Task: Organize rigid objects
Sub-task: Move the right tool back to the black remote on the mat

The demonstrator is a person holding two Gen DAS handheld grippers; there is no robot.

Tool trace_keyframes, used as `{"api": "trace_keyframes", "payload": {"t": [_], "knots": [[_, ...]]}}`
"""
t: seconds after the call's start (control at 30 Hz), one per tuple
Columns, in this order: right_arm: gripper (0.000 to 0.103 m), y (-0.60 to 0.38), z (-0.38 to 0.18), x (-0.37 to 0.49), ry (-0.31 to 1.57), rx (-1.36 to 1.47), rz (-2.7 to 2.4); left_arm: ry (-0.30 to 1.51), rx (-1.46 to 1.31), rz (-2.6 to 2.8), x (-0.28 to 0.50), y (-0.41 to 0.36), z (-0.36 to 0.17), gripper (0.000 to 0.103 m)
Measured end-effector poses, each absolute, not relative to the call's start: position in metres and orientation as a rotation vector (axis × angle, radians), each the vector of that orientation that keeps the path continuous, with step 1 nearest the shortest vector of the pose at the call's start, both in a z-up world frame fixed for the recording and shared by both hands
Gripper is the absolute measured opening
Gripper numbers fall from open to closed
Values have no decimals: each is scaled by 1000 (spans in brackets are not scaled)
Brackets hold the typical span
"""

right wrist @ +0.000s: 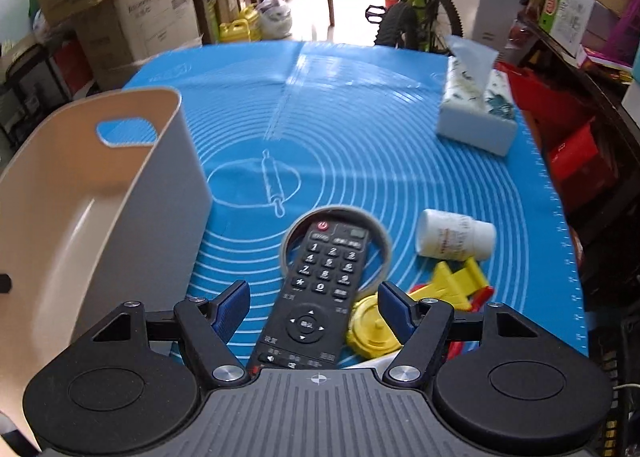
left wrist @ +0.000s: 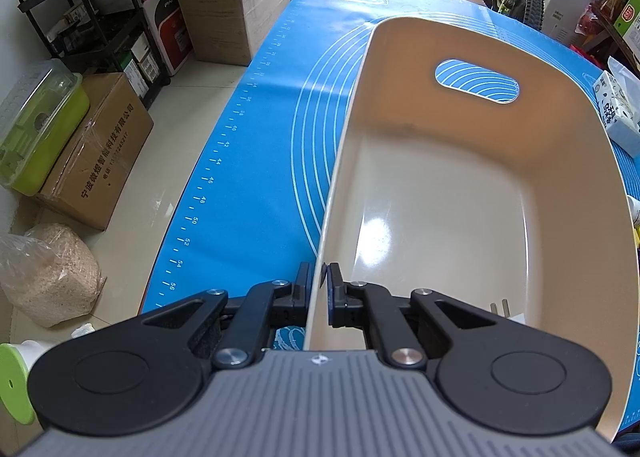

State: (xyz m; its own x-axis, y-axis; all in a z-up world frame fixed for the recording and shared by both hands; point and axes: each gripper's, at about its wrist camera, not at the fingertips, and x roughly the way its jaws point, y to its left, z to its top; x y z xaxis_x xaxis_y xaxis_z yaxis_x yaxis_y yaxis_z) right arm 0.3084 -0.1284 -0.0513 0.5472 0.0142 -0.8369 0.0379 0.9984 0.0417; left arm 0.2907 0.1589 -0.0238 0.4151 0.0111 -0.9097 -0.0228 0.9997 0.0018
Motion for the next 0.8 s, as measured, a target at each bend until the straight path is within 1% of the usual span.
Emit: {"api": "trace_keyframes", "payload": {"t": [0.2,0.23,0.53,0.67,0.77,0.8], "knots": [[72,-127,-71,318,1042,56,-56,1142,-11,21,291,159,-24,9],[73,-126,-74,317,1046,51,-67,1142,-11,21,291,159,-24,9],[68,-108,-79,308,1008,-13,-119,1143,-9,21,291,159,-23,10],[69,-106,-80,309,983,-17,-141,1143,-9,18,291,159,-22,10],[72,-104,-81,309,972,-27,-145,1143,-9,17,291,159,-22,10],[71,-102,-81,308,967,-30,-147,1143,-9,17,291,159,-22,10]]}}
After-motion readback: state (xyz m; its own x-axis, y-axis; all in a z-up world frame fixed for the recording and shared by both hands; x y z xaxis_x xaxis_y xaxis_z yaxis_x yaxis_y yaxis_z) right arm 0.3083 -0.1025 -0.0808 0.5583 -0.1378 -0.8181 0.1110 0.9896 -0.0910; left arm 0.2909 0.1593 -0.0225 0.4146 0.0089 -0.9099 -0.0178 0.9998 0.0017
